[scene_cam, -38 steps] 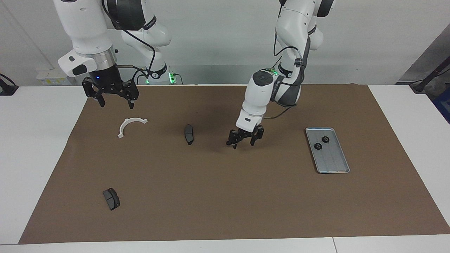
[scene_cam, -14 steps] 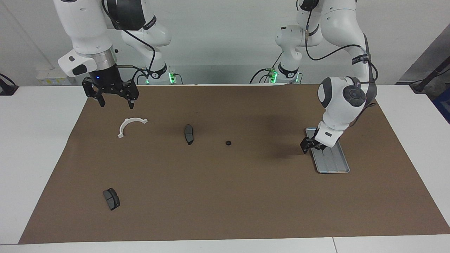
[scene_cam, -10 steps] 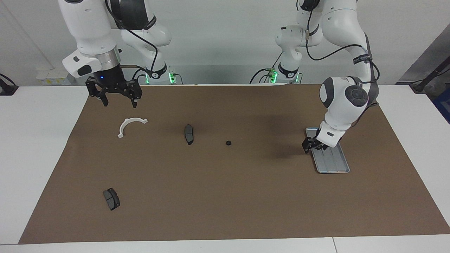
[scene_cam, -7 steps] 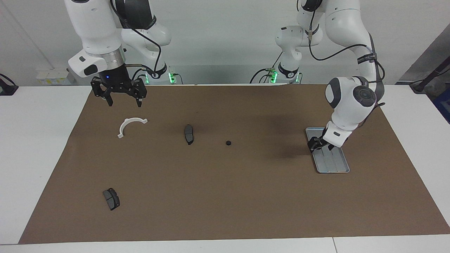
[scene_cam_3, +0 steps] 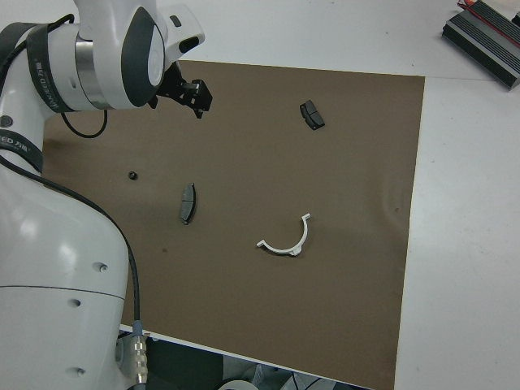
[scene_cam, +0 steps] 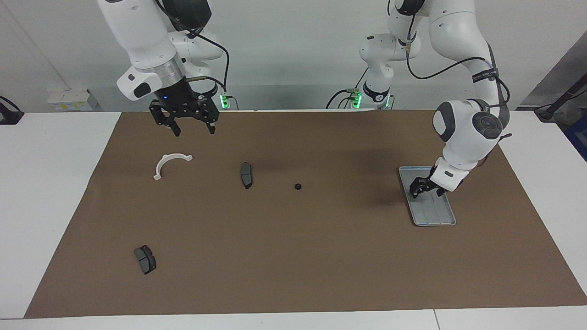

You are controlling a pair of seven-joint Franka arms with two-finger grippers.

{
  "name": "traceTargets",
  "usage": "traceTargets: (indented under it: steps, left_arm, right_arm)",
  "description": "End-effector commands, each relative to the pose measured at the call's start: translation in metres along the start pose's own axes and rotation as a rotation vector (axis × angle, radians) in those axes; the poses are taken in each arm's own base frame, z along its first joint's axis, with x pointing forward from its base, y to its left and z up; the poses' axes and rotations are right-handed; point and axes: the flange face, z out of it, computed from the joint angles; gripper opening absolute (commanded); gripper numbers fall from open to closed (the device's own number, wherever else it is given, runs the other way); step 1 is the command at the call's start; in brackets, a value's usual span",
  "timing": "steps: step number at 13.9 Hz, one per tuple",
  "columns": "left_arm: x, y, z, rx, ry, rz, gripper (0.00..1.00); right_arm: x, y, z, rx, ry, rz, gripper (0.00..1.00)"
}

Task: Place bearing gear from tray to pile

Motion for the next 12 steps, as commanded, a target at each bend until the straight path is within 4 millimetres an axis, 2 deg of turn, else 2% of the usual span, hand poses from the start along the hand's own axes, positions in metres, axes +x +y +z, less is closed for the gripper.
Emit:
traceTargets:
  steps: [1,2,4,8,12]
  left_arm:
    - [-0.01,-0.012,-0.002,0.0,-0.007,0.015,0.89]
    - [-0.011,-0.012,-0.002,0.0,-0.005,0.019,0.89]
    - [-0.011,-0.017,-0.001,0.0,-0.005,0.022,0.89]
    - [-0.015,-0.016,0.003,0.001,-0.002,0.03,0.89]
    - [-0.026,-0.015,0.013,0.002,-0.01,0.104,0.87]
  right_arm:
    - [-0.019,-0.045,0.012,0.029,0.0,0.012,1.0]
    - [-0.024,-0.061,0.017,0.037,0.007,0.009,1.0]
    - [-0.032,-0.082,0.043,0.043,0.006,-0.001,1.0]
    - [-0.049,-0.11,0.104,0.058,0.019,0.013,1.0]
    - [-0.044,-0.126,0.143,0.06,0.006,0.036,1.0]
